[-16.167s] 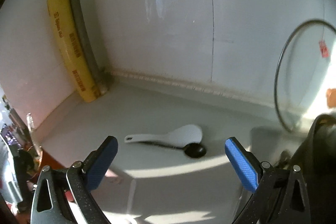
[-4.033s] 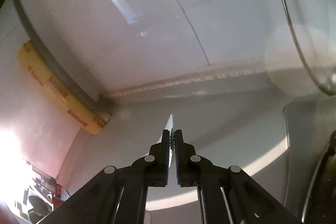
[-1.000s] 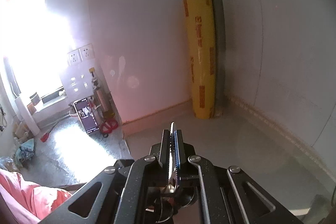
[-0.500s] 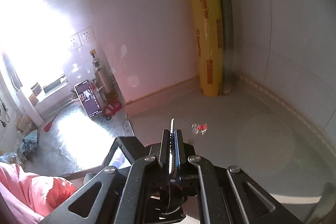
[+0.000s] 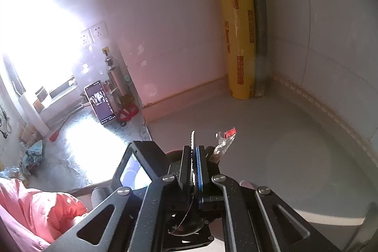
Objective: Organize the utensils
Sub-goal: 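Open the right gripper and withdraw it from the holder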
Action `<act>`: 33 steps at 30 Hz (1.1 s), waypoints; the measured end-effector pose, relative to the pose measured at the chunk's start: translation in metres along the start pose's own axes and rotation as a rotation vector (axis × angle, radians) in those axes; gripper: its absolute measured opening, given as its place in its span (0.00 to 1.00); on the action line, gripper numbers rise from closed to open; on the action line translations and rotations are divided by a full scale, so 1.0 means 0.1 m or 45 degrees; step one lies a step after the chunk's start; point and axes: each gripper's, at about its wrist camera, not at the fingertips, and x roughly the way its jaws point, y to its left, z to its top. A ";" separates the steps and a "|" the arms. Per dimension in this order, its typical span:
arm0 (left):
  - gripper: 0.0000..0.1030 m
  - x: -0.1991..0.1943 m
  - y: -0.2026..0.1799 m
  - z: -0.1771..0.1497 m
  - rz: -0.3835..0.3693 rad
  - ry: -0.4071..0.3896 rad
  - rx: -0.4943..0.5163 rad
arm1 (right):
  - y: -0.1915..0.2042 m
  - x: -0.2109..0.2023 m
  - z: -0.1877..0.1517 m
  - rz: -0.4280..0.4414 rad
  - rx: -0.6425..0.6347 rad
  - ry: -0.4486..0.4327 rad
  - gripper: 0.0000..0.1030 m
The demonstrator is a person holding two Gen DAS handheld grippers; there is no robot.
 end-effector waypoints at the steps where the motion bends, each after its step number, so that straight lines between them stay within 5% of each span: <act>1: 0.87 0.00 0.00 0.00 0.001 0.000 -0.001 | 0.01 0.00 0.00 -0.001 -0.005 0.001 0.04; 10: 0.87 0.01 0.01 0.01 -0.001 0.001 0.002 | 0.01 0.00 0.02 -0.009 -0.011 0.008 0.06; 24: 0.87 0.03 0.05 -0.01 0.002 0.002 -0.003 | 0.07 -0.44 0.12 -0.024 -0.042 -0.137 0.07; 33: 0.87 0.03 0.05 -0.02 0.001 0.002 -0.001 | -0.38 -0.74 0.09 -0.188 0.106 -0.210 0.07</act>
